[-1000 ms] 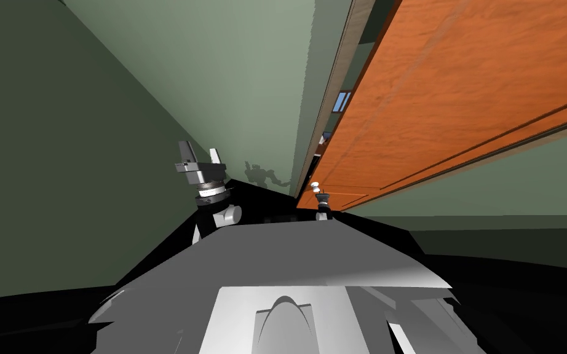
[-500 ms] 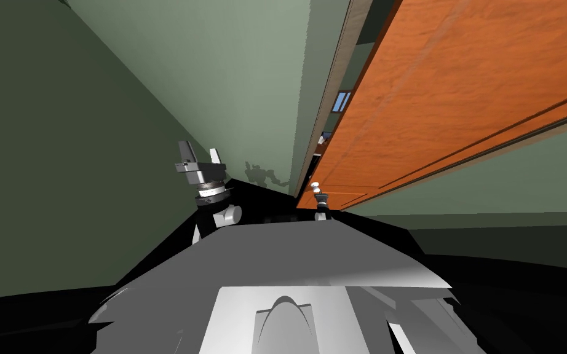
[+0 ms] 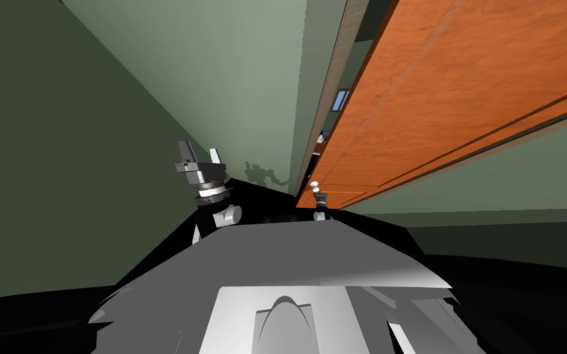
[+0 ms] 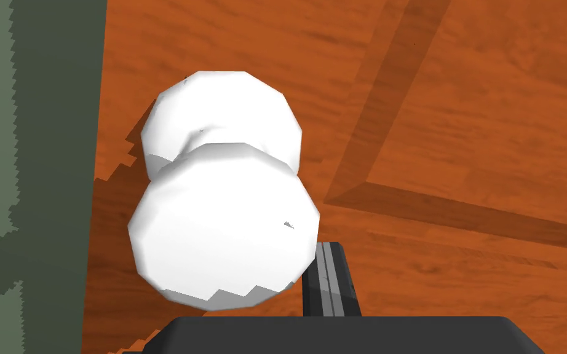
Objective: Pull the door open
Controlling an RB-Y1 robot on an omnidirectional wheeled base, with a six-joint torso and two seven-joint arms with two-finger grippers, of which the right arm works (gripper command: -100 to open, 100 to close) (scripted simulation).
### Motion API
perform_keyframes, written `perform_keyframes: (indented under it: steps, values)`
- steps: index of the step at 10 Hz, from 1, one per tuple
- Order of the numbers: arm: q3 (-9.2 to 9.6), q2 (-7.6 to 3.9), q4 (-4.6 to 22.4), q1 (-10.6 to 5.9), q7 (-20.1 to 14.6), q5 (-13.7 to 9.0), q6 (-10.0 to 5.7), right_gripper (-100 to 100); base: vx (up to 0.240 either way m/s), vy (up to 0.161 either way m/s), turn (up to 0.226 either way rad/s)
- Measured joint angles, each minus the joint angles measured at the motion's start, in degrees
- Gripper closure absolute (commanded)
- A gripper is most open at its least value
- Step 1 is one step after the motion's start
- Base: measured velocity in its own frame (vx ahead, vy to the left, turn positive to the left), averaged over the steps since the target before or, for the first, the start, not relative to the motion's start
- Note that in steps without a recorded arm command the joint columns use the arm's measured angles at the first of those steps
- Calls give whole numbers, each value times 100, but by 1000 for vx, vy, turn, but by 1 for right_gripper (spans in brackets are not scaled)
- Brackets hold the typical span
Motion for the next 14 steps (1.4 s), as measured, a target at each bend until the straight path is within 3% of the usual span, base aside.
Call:
perform_keyframes:
  steps: [2, 5, 8, 11, 13, 14]
  values:
    - [41, 16, -179, 96, -189, -87, 47, -100, -28, -3, 0]
    - [127, 16, -16, -61, -566, -202, 45, -100, -41, -2, -14]
    - [215, 19, 28, -90, -971, -288, 15, -100, -26, -8, -12]
    - [180, 36, -465, 149, -928, -389, 242, -100, -14, -3, 4]
    - [249, 79, -70, -70, -1142, -383, 43, -100, -30, -5, -6]
    - [262, 63, -167, -40, -1233, -433, 100, -100, -29, -5, -21]
